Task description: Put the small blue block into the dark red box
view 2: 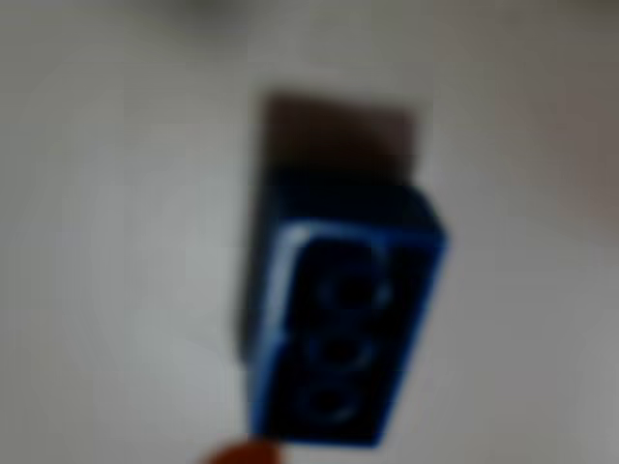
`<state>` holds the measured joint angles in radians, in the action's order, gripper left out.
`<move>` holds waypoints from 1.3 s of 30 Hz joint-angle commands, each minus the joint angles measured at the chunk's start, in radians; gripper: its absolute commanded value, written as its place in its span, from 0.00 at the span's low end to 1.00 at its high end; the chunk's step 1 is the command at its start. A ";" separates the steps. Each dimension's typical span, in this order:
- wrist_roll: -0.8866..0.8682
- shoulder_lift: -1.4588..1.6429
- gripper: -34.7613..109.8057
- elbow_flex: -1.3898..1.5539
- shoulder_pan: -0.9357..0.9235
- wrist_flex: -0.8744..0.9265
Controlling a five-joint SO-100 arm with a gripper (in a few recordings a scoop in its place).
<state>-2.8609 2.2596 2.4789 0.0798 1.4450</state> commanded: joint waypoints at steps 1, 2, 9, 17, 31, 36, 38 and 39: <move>-0.064 0.023 0.40 0.009 0.051 -0.025; -0.075 0.021 0.40 0.014 0.061 -0.037; -0.112 0.015 0.40 0.060 0.087 -0.118; -0.133 0.000 0.40 0.118 0.101 -0.192; -0.156 -0.026 0.40 0.201 0.123 -0.304; -0.138 -0.025 0.39 0.233 0.104 -0.360; -0.141 0.014 0.36 0.281 0.103 -0.411; -0.141 0.041 0.29 0.307 0.101 -0.426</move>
<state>-2.9943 2.2457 2.7305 0.1733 1.0692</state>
